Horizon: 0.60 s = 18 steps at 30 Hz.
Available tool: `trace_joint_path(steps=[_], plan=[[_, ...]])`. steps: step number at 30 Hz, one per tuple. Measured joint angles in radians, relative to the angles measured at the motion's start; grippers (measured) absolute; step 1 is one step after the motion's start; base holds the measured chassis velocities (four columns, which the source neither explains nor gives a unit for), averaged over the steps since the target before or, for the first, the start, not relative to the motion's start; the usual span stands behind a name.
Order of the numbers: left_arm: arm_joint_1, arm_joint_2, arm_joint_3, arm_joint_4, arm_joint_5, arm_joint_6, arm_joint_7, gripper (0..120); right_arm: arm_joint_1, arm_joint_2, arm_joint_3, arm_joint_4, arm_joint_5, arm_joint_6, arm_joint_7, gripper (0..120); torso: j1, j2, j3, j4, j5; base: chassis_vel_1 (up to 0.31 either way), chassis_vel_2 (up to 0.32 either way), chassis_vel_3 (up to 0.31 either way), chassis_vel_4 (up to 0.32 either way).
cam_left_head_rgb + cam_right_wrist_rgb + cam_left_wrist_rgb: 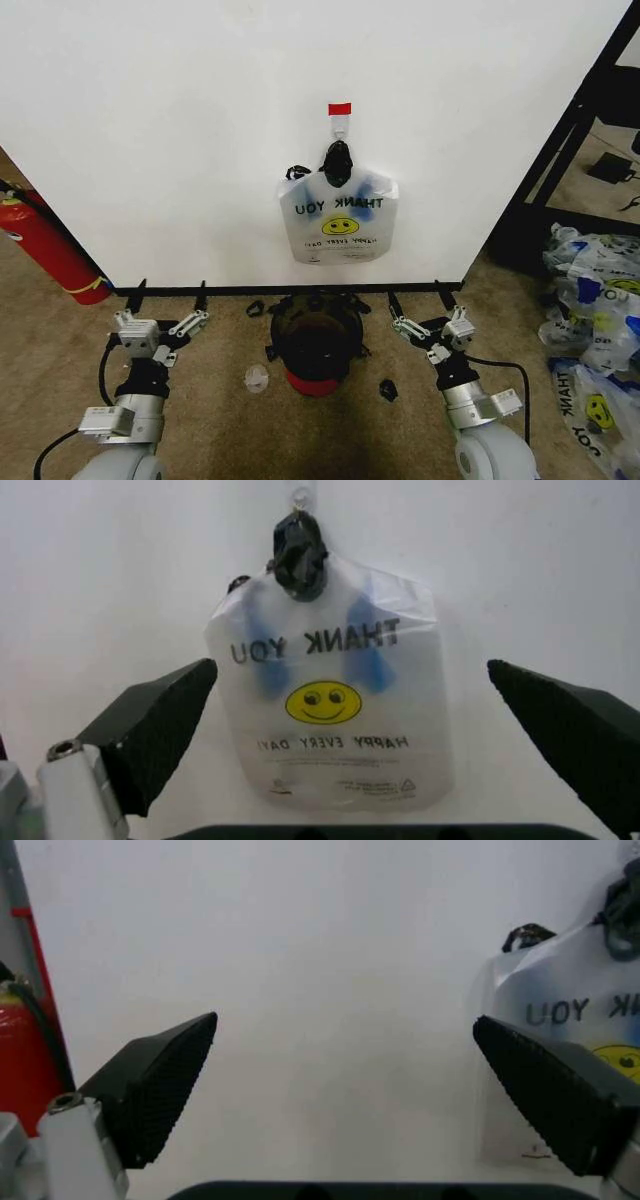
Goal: Pick up the garbage bag from the wall and place it over the trash bin.
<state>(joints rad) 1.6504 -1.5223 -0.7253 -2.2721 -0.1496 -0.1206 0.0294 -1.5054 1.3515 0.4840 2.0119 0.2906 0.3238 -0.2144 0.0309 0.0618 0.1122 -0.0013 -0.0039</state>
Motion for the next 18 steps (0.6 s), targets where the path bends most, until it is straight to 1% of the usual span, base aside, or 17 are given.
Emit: trace_joint_path(steps=[1, 2, 3, 4, 5, 18], plan=[[0.000, 0.000, 0.000, 0.000, -0.001, 0.001, -0.001, 100, 0.002, 0.000, 0.001, -0.003, -0.003, 0.002, 0.000, 100, 0.000, 0.000, 0.000, -0.0001, 0.0000, 0.000, 0.000, 0.000, 0.000], [0.006, -0.007, 0.015, -0.011, -0.025, 0.030, -0.024, 100, 0.005, -0.001, 0.002, -0.009, -0.010, 0.004, 0.000, 100, 0.000, 0.000, 0.000, -0.0006, 0.0001, 0.000, 0.000, 0.000, 0.000], [0.017, -0.021, 0.034, -0.023, -0.047, 0.062, -0.042, 100, 0.007, -0.002, 0.003, -0.014, -0.015, 0.006, 0.000, 100, 0.000, 0.000, 0.000, 0.0004, 0.0001, 0.000, 0.000, 0.000, 0.000], [0.023, -0.026, 0.043, -0.026, -0.054, 0.074, -0.047, 100, 0.008, -0.002, 0.003, -0.015, -0.017, 0.007, 0.000, 100, 0.000, 0.000, 0.000, 0.0004, 0.0001, 0.000, 0.000, 0.000, 0.000], [0.026, -0.030, 0.048, -0.028, -0.057, 0.080, -0.048, 100, 0.007, -0.003, 0.004, -0.015, -0.019, 0.008, 0.000, 100, 0.000, 0.000, 0.000, -0.0002, -0.0001, 0.000, 0.000, 0.000, 0.000], [0.033, -0.048, 0.059, -0.019, -0.040, 0.061, -0.037, 100, 0.004, -0.003, -0.001, -0.019, -0.003, 0.008, -0.011, 100, 0.000, 0.000, 0.000, -0.0001, 0.0000, 0.000, 0.000, 0.000, 0.000]])
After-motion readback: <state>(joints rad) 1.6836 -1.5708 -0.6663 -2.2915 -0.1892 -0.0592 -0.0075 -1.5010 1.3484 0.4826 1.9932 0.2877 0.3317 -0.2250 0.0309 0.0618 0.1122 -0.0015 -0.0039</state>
